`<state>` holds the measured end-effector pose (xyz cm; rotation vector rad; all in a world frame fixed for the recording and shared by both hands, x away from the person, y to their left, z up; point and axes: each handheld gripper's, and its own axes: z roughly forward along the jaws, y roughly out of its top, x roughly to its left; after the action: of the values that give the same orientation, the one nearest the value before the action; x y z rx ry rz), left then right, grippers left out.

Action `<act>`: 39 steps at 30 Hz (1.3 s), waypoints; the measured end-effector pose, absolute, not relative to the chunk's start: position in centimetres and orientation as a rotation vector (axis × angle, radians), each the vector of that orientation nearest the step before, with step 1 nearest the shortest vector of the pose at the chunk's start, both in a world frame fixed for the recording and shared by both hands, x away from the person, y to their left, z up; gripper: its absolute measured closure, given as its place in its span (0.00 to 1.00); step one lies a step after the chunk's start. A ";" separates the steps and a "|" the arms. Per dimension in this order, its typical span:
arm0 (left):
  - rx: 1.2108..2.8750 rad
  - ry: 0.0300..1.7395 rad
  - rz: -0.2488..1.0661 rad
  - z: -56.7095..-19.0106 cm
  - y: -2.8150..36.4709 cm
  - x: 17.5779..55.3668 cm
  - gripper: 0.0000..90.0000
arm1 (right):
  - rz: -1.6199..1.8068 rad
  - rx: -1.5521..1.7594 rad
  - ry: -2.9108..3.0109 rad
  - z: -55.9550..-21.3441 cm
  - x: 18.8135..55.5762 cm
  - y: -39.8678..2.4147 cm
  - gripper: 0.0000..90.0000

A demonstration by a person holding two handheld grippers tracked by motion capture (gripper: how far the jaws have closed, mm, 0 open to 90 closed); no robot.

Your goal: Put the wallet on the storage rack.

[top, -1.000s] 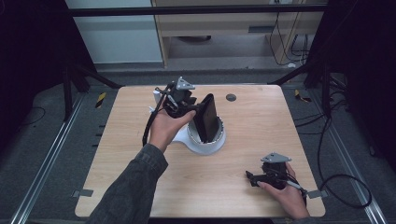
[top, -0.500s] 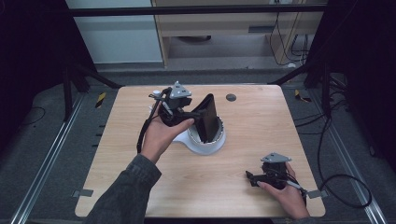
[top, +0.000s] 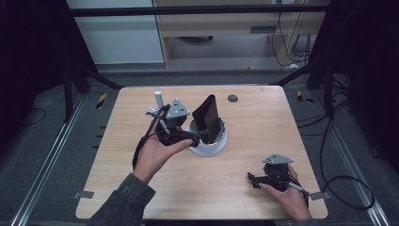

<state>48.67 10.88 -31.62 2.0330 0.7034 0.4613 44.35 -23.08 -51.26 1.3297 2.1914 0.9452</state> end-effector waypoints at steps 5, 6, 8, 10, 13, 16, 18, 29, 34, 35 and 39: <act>2.030 0.686 0.439 -32.8 11.4 47.6 0.09 | 0.945 1.329 2.191 -51.3 44.4 -23.1 0.03; 2.029 0.684 0.433 -33.1 11.5 47.4 0.08 | 0.945 1.329 2.191 -51.3 44.4 -23.1 0.03; 2.032 0.671 0.416 -33.7 11.6 46.9 0.07 | 0.944 1.330 2.191 -51.3 44.4 -23.1 0.02; 2.050 0.658 0.419 -34.2 11.7 46.5 0.07 | 0.944 1.331 2.191 -51.3 44.4 -23.1 0.02; 2.074 0.647 0.410 -35.2 11.8 45.8 0.06 | 0.944 1.331 2.190 -51.3 44.4 -23.0 0.02; 2.076 0.646 0.392 -36.1 11.9 45.3 0.06 | 0.944 1.331 2.190 -51.3 44.4 -23.0 0.02; 2.082 0.647 0.387 -36.8 12.1 45.1 0.06 | 0.944 1.331 2.190 -51.3 44.4 -23.0 0.02; 2.114 0.704 0.326 -41.4 14.1 44.5 0.06 | 0.941 1.326 2.188 -51.3 44.4 -23.0 0.02; 2.124 0.732 0.322 -42.8 14.9 44.4 0.07 | 0.943 1.334 2.189 -51.3 44.3 -23.0 0.02; 2.120 0.741 0.322 -43.0 15.1 44.5 0.07 | 0.943 1.331 2.188 -51.3 44.4 -23.0 0.02; 2.115 0.773 0.344 -43.9 16.0 44.7 0.08 | 0.941 1.326 2.188 -51.3 44.4 -23.0 0.02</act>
<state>44.71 15.96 -43.88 2.1148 0.7735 0.3437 44.38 -23.04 -51.30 1.3264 2.1876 0.9405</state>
